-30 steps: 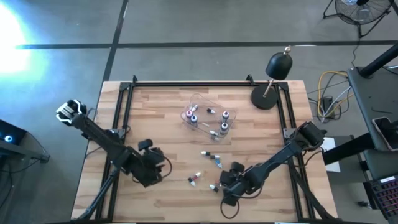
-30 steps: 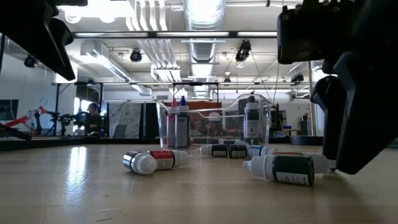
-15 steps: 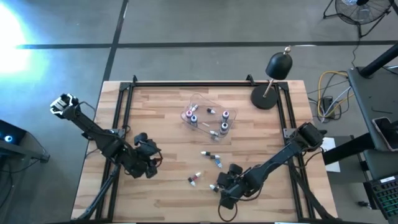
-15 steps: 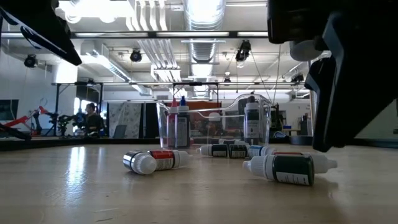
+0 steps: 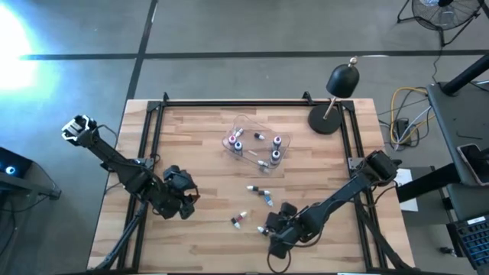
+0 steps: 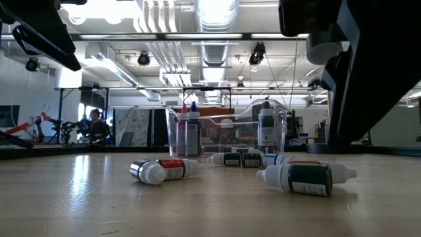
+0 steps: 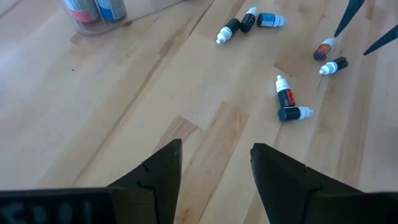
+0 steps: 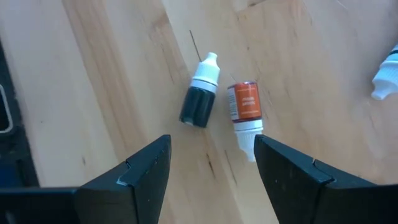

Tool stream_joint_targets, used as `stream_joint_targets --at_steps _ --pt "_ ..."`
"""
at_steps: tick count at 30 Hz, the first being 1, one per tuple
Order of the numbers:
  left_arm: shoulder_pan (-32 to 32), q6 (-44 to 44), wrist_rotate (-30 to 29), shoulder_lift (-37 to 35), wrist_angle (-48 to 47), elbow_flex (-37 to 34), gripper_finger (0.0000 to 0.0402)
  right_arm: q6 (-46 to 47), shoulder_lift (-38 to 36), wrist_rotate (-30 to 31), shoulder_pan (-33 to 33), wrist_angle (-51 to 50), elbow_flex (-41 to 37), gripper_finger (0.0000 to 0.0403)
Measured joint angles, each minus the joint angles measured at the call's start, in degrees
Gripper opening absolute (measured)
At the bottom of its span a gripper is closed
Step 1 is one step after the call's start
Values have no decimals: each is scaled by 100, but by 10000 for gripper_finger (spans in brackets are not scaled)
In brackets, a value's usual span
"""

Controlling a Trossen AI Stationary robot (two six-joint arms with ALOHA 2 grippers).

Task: Pick & Place food coloring
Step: Put the small orange food coloring bottle into the transparent bin

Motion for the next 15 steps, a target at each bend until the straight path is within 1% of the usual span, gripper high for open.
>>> stream_joint_targets --at_steps 2,10,15 --pt "0 0 -2 0 1 0 165 141 -3 0 0 9 46 224" --pt "0 -1 -6 0 76 0 165 1269 -9 0 0 9 133 224" --pt "-2 -115 77 0 123 0 165 2399 -9 -9 -2 -8 167 224"
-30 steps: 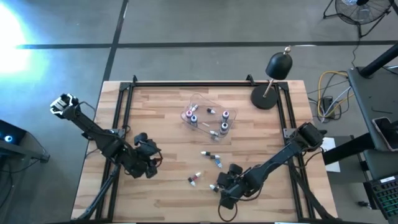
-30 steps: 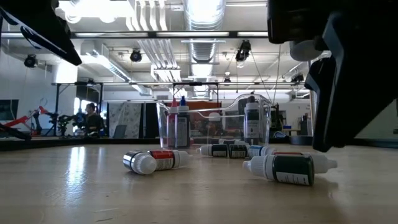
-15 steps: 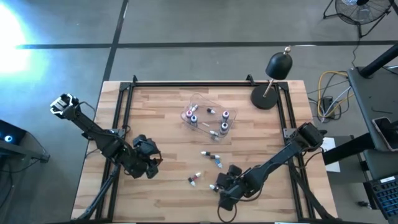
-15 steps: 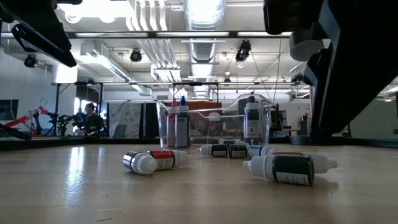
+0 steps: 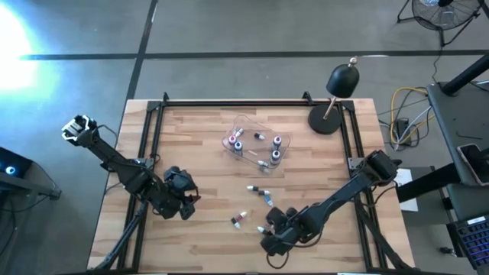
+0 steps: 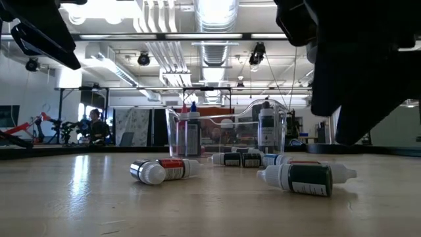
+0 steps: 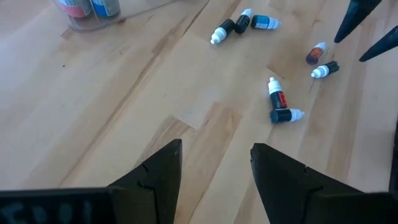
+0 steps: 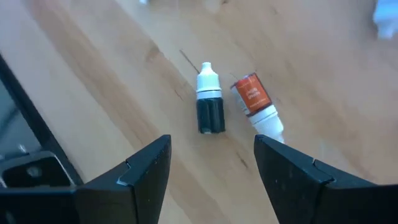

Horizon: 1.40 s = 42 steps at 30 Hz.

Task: Pick & Place food coloring
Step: Put the small orange food coloring bottle into the transparent bin

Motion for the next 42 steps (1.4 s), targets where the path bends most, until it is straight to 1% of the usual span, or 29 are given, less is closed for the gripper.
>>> stream_joint_targets --at_steps 2,5,17,20,23,32,38,42 --pt "0 -29 54 0 4 0 165 412 0 -74 0 9 86 224" --pt "0 -62 57 0 4 0 165 536 -7 -77 0 89 165 224" --pt "0 229 57 2 4 -2 165 95 -7 -100 -24 168 134 224" --pt "0 240 57 2 4 -2 165 -239 -7 -261 -24 170 134 224" --pt "0 257 51 2 4 -2 165 -783 -7 -527 -22 170 134 224" --pt "0 292 48 2 4 -2 165 -2539 -7 -516 -18 -12 76 224" --pt "0 296 44 2 4 -2 165 -2722 -5 -347 -125 -664 43 224" --pt "2 382 37 2 4 -2 165 -2746 -6 -346 -194 -694 38 224"
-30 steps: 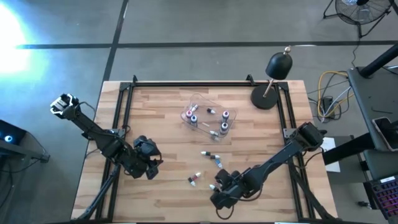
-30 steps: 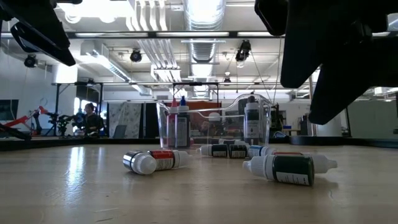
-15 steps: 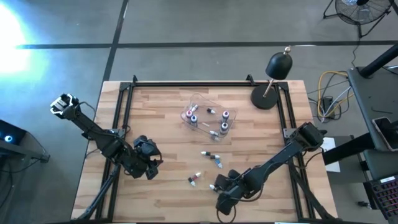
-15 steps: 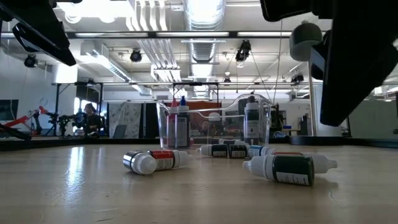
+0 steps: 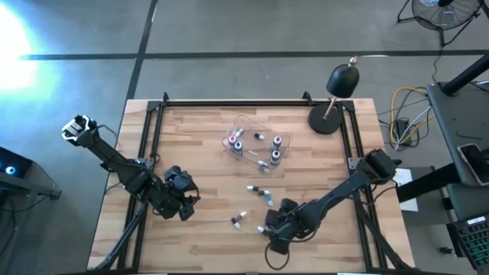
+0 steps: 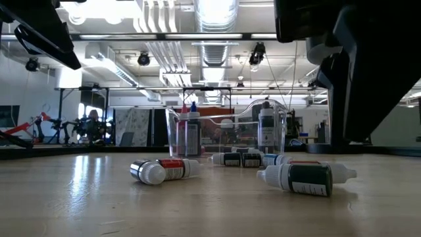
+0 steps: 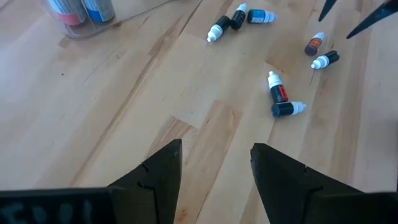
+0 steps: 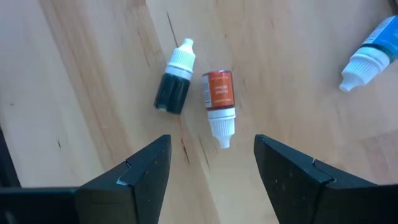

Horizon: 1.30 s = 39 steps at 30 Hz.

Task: Pick & Place food coloring
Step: Put the small orange food coloring bottle into the transparent bin

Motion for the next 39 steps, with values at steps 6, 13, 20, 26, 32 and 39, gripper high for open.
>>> stream_joint_targets --at_steps 6,13,20,26,32,39 --pt "14 156 -35 0 25 0 165 -188 1 -13 -9 23 0 224" --pt "29 157 -293 0 50 0 165 -819 2 151 -28 63 -141 224" --pt "31 157 -330 2 57 0 165 -977 7 252 -100 102 -151 224" --pt "31 157 -330 4 57 0 165 -1347 421 -29 -105 375 -98 224" --pt "35 155 -327 4 41 -11 165 -1134 581 144 -103 41 229 224" --pt "38 360 -350 4 42 -11 165 -1077 630 389 -166 90 223 224"
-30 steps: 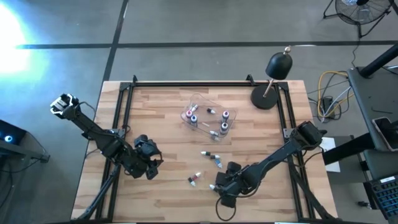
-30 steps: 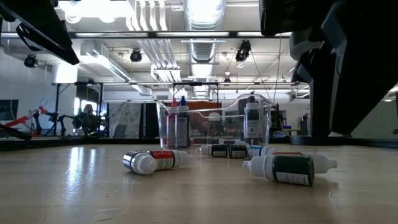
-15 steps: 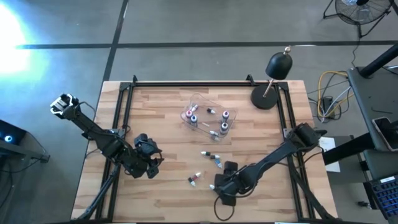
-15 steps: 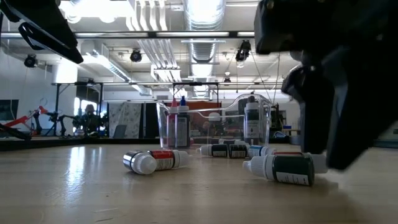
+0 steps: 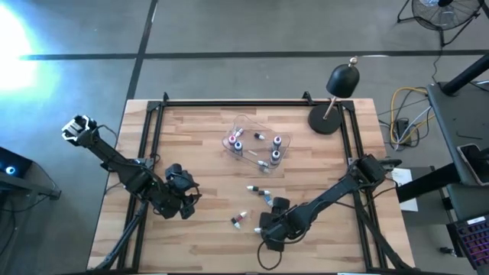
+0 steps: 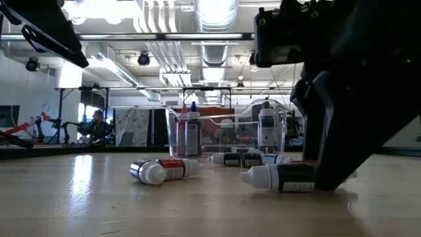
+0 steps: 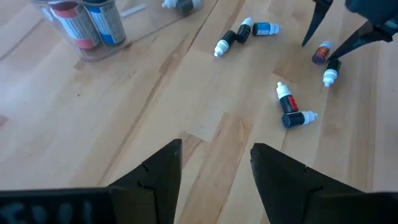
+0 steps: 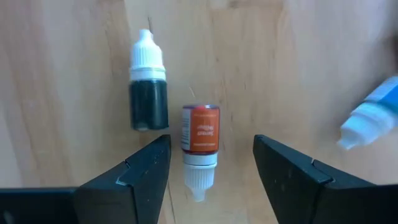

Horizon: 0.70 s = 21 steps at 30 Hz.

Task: Pick & Place food coloring
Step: Put the small orange food coloring bottle into the transparent bin

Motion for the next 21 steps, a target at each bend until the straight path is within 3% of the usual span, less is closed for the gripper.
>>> stream_joint_targets --at_steps 11,21 --pt "4 68 -15 0 -21 0 165 166 95 -271 -162 3 35 209" --pt "7 136 -53 0 -68 0 165 578 100 -376 -348 -82 59 97"
